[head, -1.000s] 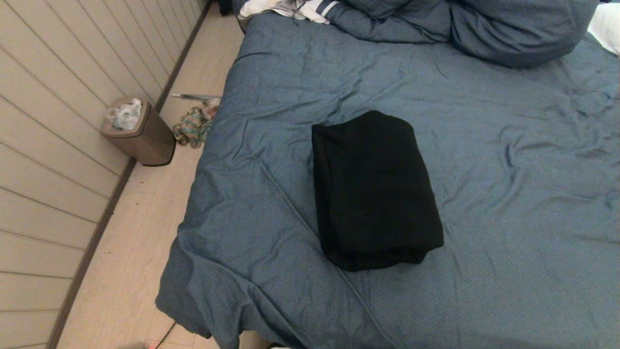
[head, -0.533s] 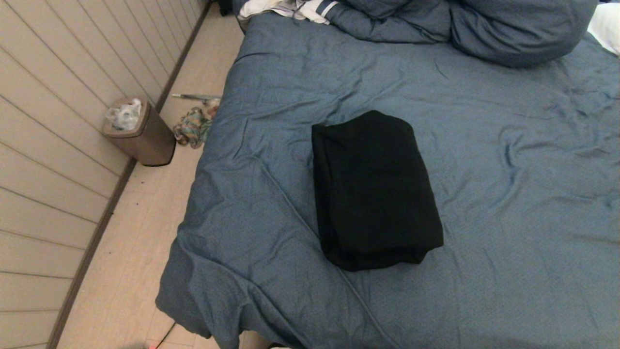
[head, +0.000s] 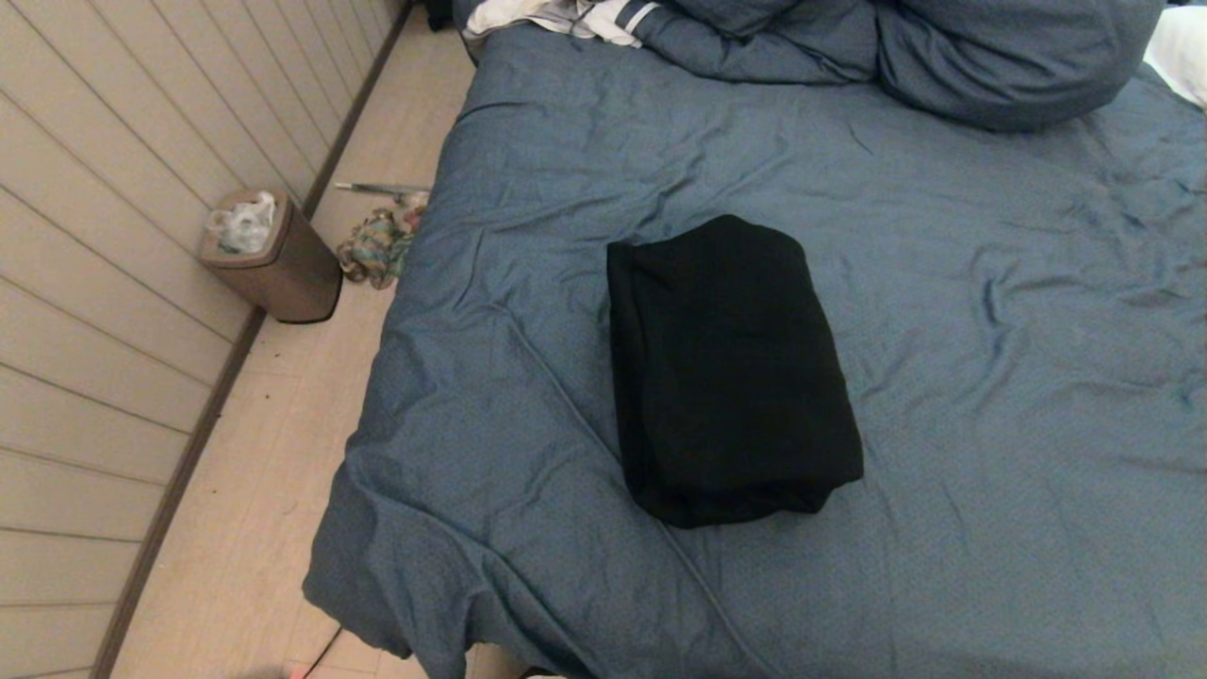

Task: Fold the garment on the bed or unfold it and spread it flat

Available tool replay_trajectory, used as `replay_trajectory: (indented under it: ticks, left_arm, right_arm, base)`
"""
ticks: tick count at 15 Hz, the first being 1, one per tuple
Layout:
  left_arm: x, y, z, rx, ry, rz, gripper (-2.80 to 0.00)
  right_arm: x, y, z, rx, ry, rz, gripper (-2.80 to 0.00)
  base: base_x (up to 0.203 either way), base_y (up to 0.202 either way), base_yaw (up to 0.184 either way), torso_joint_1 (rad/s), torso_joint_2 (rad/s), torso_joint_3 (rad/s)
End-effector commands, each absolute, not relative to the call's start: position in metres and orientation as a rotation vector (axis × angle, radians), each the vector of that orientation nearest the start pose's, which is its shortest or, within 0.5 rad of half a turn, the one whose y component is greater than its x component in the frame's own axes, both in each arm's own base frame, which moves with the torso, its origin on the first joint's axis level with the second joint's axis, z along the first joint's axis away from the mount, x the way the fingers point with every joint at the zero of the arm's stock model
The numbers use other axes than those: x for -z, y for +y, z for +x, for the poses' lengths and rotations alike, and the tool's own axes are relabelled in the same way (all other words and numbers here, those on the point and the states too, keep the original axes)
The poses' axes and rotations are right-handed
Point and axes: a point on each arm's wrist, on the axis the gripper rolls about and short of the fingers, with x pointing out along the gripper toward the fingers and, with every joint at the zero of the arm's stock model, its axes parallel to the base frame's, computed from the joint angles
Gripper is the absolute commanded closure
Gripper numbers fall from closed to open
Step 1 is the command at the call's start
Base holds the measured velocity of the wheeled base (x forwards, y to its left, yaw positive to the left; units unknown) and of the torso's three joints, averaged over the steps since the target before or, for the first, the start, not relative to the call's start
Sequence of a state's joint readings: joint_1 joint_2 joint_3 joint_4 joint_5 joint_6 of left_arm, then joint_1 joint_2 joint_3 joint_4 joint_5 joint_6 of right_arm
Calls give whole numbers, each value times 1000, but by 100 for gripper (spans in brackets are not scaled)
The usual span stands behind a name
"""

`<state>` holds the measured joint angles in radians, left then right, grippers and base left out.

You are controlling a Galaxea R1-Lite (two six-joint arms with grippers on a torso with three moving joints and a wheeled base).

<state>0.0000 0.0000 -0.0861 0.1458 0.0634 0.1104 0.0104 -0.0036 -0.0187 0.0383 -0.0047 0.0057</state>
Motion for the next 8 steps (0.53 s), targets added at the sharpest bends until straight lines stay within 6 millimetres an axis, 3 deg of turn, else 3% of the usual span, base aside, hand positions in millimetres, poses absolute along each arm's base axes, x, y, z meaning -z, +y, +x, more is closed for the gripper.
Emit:
replay_trajectory:
  ticks: [1,5,8]
  left_arm:
    - [-79,0,-28,-8,72,108,0]
    - [-73,-1,-23,55,21,143,0]
    - [-73,0,-23,9,14,-6,0]
  right_arm:
    - [-76,0,-25,-6,11,6,0]
    - [-76,0,-25,-6,8,8,0]
    - [-77,0,-25,-4,-1,12,0]
  base:
    - [0,0,0,0,0,0]
    - [0,0,0,0,0,0]
    - [0,0,0,0,0,0]
